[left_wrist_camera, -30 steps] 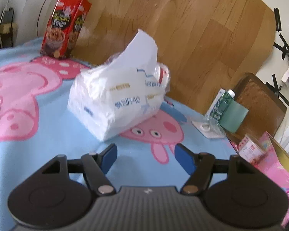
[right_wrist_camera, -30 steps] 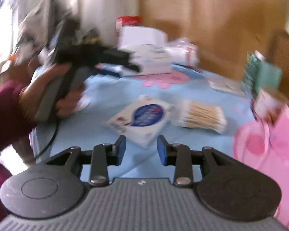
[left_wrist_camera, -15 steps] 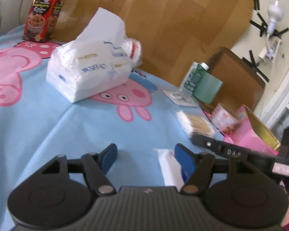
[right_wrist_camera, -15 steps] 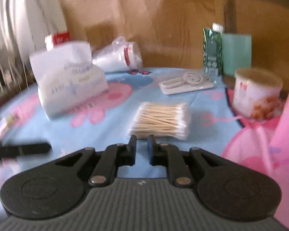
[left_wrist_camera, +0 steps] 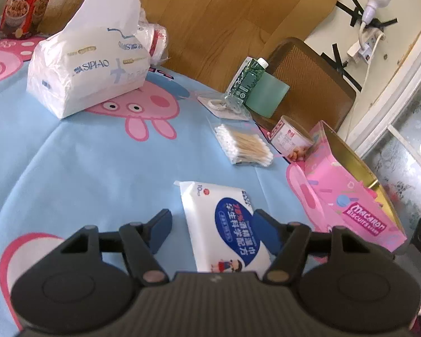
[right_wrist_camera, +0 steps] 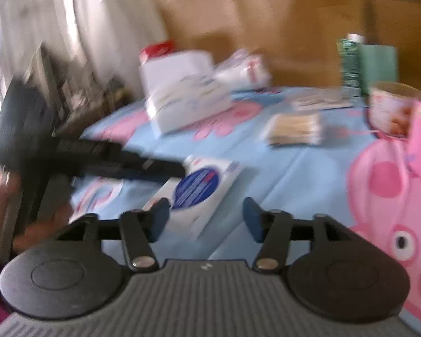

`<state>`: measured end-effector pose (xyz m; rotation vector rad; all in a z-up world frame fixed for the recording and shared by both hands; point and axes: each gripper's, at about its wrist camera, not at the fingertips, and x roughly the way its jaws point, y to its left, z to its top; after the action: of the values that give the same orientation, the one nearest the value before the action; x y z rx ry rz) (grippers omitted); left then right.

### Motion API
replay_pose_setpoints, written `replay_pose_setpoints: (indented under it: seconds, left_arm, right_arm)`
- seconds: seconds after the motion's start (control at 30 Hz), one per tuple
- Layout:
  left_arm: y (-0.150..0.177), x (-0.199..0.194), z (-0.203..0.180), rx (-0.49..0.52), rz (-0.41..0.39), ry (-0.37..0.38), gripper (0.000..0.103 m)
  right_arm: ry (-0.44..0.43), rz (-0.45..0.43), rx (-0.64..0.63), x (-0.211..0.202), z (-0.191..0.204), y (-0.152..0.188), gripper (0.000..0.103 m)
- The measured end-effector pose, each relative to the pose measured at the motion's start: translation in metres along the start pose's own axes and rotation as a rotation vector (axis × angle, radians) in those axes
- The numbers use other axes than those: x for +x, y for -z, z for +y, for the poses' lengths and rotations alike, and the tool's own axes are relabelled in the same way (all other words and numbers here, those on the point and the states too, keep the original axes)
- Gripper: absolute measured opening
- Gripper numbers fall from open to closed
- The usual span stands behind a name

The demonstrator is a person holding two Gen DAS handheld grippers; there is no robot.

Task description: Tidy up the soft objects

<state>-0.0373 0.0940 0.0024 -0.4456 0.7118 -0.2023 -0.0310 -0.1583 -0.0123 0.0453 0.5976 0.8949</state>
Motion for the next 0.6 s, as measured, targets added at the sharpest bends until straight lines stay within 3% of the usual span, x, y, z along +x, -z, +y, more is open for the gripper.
replay_pose_setpoints:
  seconds: [0.07, 0.1, 0.2, 0.3, 0.43, 0.6]
  left_arm:
    - [0.003, 0.003, -0.007, 0.027, 0.002, 0.0, 0.054]
    - [0.004, 0.005, -0.011, 0.032, 0.008, 0.004, 0.055]
    - [0.001, 0.006, -0.023, 0.064, -0.002, -0.051, 0.054]
    - [-0.009, 0.002, -0.034, 0.068, -0.017, 0.006, 0.054]
    - [-0.025, 0.01, -0.08, 0.188, -0.047, 0.05, 0.054]
    - [-0.045, 0.044, -0.155, 0.33, -0.027, 0.175, 0.054]
  right_arm:
    - [0.026, 0.015, -0.056, 0.014, 0.012, 0.002, 0.059]
    - [0.053, 0.002, -0.083, 0.02, 0.02, 0.003, 0.052]
    - [0.08, -0.011, -0.13, 0.027, 0.032, 0.002, 0.051]
    - [0.1, -0.058, -0.114, 0.016, 0.023, 0.004, 0.05]
    - [0.167, -0.192, -0.06, -0.016, 0.005, -0.001, 0.049]
    - [0.408, -0.39, -0.035, -0.064, -0.025, -0.008, 0.045]
